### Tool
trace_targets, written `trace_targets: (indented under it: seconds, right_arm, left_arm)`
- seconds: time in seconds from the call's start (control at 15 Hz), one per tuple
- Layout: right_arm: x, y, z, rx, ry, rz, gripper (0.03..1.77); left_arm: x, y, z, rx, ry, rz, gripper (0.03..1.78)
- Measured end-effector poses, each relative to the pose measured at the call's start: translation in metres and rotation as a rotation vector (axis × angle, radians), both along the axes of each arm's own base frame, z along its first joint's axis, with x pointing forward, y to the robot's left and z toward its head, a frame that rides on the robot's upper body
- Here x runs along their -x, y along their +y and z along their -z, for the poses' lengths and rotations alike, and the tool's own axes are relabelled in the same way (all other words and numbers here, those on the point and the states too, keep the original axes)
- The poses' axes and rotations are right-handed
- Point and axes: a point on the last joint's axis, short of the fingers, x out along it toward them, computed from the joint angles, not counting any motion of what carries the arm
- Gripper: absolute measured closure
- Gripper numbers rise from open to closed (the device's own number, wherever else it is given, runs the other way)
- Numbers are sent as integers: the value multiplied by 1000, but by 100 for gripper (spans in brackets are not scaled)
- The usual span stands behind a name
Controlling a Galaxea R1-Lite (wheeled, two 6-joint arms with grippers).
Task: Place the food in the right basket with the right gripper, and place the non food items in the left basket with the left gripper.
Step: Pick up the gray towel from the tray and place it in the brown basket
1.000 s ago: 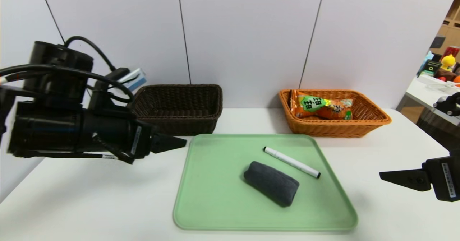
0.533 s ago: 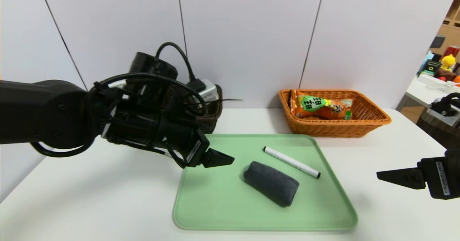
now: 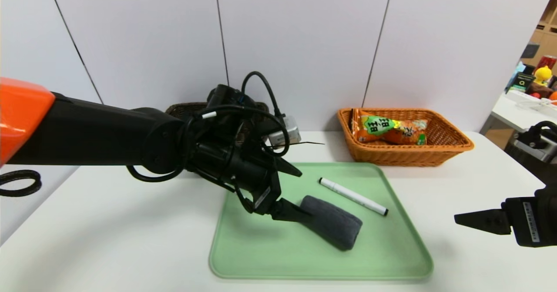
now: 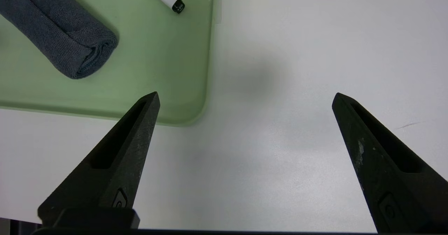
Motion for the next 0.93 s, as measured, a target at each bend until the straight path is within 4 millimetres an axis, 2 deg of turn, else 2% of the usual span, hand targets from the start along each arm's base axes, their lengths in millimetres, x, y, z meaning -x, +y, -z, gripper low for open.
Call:
trace_targets:
  seconds: [0.47, 0.93]
  right_arm:
    - [-2, 0, 6, -10, 0, 11, 10]
    - [-1, 0, 10, -7, 10, 13, 10]
  left_arm:
    - [-12, -33, 28, 36, -54, 214, 12]
    - [-19, -57, 53, 23, -100, 296, 12]
